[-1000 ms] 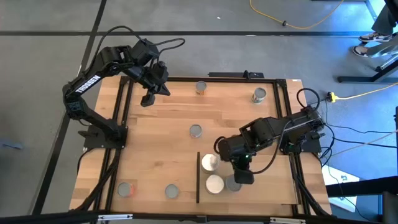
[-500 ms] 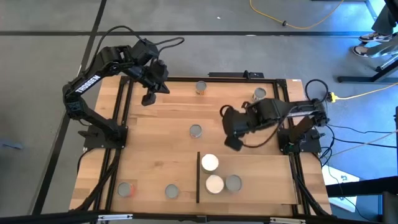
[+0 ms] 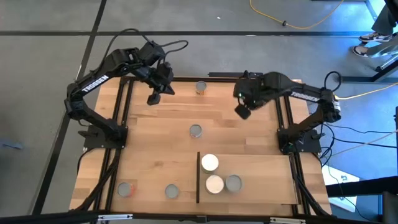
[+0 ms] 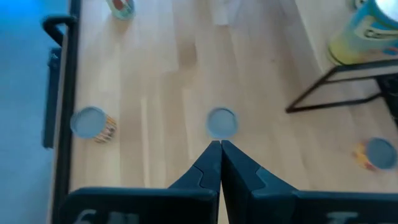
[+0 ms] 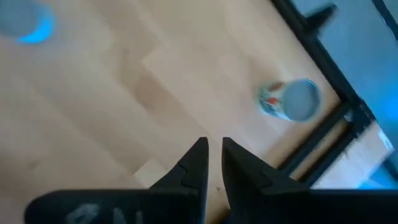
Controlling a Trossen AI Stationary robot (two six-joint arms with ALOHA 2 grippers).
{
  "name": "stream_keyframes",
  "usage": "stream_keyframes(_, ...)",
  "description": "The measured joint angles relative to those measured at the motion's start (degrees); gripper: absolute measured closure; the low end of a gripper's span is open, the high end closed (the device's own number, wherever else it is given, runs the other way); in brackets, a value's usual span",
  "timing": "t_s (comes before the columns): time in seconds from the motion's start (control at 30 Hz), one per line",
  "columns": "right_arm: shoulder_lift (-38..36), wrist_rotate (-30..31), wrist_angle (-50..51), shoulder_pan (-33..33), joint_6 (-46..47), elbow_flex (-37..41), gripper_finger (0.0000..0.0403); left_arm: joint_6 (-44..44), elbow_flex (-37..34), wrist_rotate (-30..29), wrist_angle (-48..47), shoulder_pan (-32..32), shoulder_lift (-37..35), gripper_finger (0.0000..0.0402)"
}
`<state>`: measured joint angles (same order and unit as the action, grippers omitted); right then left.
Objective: Pick and place cans onto a shelf
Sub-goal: Put the canned mixed vegetables on the shelf
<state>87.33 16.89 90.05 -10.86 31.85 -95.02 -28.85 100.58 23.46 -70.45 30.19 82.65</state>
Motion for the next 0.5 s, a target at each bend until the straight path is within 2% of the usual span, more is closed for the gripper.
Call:
stream_keyframes(0.27, 3.7, -4.2, -0.1, -13.3, 2.2, 0.8, 0.0354, -2.9, -2.9, -0.5, 5.8, 3.4, 0.0, 0.0401)
stream_keyframes(0.5, 8.4, -6.3, -0.1, -20.0, -3.6, 0.8, 0.0354, -2.8, -2.9, -0.5, 5.9, 5.9, 0.0, 0.0401)
